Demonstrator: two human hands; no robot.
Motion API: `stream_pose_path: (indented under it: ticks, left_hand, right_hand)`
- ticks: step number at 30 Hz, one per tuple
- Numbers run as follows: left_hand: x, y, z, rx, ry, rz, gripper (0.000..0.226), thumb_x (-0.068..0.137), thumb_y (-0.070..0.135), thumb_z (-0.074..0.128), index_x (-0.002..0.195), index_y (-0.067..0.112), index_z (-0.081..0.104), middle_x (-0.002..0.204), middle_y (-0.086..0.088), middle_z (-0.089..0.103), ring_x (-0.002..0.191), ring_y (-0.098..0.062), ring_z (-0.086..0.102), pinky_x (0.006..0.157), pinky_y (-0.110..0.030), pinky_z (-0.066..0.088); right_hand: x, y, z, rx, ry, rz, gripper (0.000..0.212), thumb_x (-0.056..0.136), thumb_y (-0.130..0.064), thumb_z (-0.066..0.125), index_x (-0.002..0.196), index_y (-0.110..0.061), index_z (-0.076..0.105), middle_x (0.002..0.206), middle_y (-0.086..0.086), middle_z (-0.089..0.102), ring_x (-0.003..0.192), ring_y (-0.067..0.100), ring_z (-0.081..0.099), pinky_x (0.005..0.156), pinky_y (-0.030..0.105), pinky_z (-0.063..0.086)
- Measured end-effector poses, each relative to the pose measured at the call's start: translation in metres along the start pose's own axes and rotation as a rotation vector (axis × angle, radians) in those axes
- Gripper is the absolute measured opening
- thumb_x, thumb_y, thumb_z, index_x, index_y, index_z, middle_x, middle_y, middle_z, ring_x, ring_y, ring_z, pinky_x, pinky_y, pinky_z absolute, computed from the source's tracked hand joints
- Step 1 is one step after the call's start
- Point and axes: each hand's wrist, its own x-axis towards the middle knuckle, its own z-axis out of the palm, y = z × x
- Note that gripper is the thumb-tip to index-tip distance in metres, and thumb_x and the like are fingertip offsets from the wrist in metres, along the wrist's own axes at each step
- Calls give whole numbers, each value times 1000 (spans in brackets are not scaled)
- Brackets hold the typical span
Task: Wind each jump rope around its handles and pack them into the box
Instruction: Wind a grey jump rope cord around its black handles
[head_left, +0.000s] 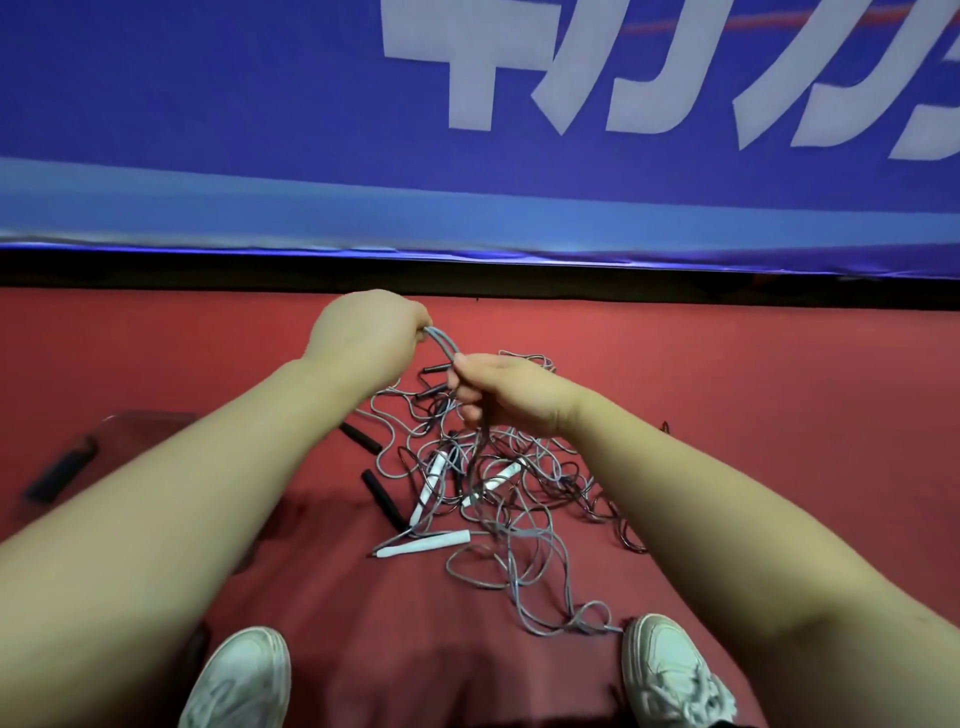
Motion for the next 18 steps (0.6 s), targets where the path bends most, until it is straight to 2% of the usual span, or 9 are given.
stream_pose_path:
  ticks: [2, 7, 9, 12, 14, 15, 17, 18]
  left_hand:
    - [-1, -7, 9, -41, 44, -38, 26, 98, 23, 45, 117, 18, 63, 104, -11, 66, 99, -33, 58, 66, -31, 36]
    - [0, -10, 29, -458, 53, -180, 19, 95, 24, 52, 102, 12, 65, 97, -12, 67, 96, -33, 57, 69, -35, 38]
    - [-1, -8, 35, -593, 8, -206, 18, 95, 24, 53, 102, 12, 64, 98, -9, 66, 96, -30, 57, 68, -31, 35]
    - [-7, -4, 39, -722, -44, -197, 25, 97, 31, 50, 102, 11, 63, 89, -6, 61, 88, -27, 56, 66, -31, 33]
    - [-10, -2, 42, -804, -62, -210, 24, 96, 32, 50, 97, 12, 62, 84, -7, 61, 84, -29, 57, 69, -34, 40]
    - [-12, -2, 43, -858, -75, -214, 19, 96, 30, 52, 94, 14, 63, 84, -6, 63, 86, -30, 60, 76, -37, 47]
    - [-13, -3, 45, -980, -98, -216, 11, 93, 31, 57, 86, 25, 63, 82, -4, 65, 93, -32, 65, 88, -47, 51]
    - [-13, -4, 47, -1033, -101, -218, 14, 89, 40, 60, 82, 29, 64, 83, -8, 67, 95, -35, 65, 89, -51, 50]
  right_hand:
    - [0, -6, 3, -18, 79, -73, 31, 104, -28, 27, 81, -16, 45, 52, -12, 34, 43, 3, 28, 46, 16, 28]
    - [1, -27, 16, -192, 206, -232, 32, 103, -24, 32, 77, -15, 49, 50, -13, 35, 42, 5, 24, 45, 22, 17]
    - [3, -33, 18, -341, 263, -257, 31, 102, -25, 35, 79, -13, 52, 51, -13, 37, 42, 5, 27, 46, 22, 20]
    - [4, -34, 15, -491, 322, -253, 31, 101, -26, 37, 85, -7, 55, 56, -8, 41, 45, 5, 34, 50, 23, 28]
    - [4, -34, 14, -509, 342, -253, 36, 101, -25, 36, 89, 2, 57, 60, -3, 43, 48, 7, 36, 52, 24, 30]
    - [4, -34, 15, -511, 343, -256, 36, 101, -23, 35, 91, 3, 57, 61, -3, 44, 47, 7, 36, 52, 24, 30]
    - [2, -35, 16, -496, 325, -264, 32, 101, -20, 34, 84, -8, 59, 60, -5, 44, 44, 3, 36, 51, 20, 30]
    - [2, -36, 17, -490, 316, -269, 32, 101, -19, 35, 80, -14, 57, 60, -7, 44, 43, 0, 36, 50, 19, 29]
